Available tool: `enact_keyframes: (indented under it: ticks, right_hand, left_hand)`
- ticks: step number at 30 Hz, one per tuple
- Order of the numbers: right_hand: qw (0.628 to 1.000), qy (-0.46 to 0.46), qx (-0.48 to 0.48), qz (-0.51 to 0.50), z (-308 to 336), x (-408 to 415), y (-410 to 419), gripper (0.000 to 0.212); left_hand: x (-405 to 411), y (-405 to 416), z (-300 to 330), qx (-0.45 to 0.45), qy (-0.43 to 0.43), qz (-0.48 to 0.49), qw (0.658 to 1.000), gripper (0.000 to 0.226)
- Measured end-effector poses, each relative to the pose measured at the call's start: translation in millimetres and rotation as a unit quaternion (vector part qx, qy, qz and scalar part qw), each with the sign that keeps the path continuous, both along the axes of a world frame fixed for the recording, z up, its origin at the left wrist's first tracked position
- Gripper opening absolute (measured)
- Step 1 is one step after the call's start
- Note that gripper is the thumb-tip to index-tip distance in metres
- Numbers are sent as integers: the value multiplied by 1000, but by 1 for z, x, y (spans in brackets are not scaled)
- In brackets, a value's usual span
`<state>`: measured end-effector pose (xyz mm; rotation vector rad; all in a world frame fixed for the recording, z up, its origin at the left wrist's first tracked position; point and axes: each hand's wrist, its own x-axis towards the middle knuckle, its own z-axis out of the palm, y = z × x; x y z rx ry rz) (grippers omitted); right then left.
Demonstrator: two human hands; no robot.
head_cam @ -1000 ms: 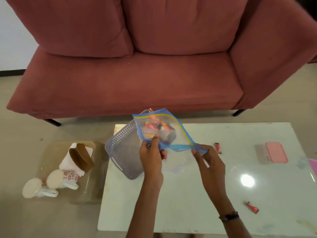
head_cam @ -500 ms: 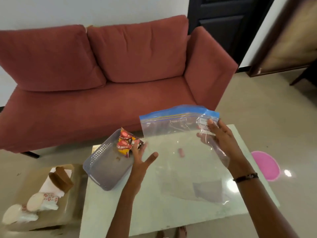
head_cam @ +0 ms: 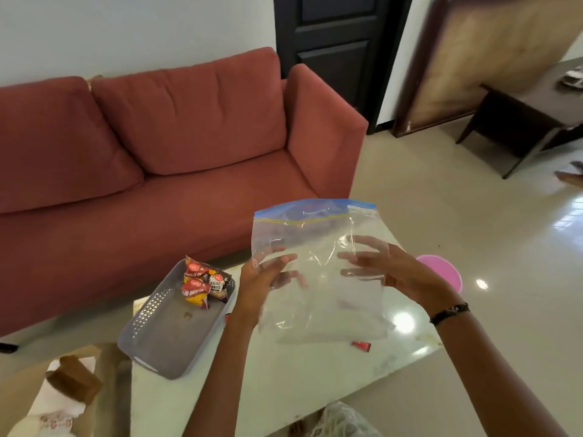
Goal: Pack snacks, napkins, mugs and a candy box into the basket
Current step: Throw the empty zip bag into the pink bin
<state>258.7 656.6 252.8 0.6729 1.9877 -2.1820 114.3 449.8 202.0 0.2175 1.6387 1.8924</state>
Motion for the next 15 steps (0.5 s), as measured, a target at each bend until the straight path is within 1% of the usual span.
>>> enact_keyframes:
  ticks: [3,6,9,11,12,13,15]
  right_hand:
    - [998,19,17,-53,0,4,11,42]
    - [997,47,37,-58,-4,15,33,39]
    - [992,83,76,-60,-4,28,53,29]
    - [987,121,87,-54,-3,36,68,28]
    - [984,140,99,-45,-5,40,78,32]
    - [982,145,118,-38,-7,41,89,41]
    - [977,134,163,-42,-17,43,117,59]
  left_hand:
    - [-5,6,3,-3,20,-49,999,23]
    - [-12,15,4,-6,40,-93,995,21]
    - [-11,32,8,16,22,-112,993,24]
    - [-9,50,5,31,-25,-87,995,25]
    - [-7,60,1,45,-57,-74,995,23]
    - [-6,72,-4,66,-90,-69,991,23]
    - [-4,97,-8,72,-170,-69,980,40]
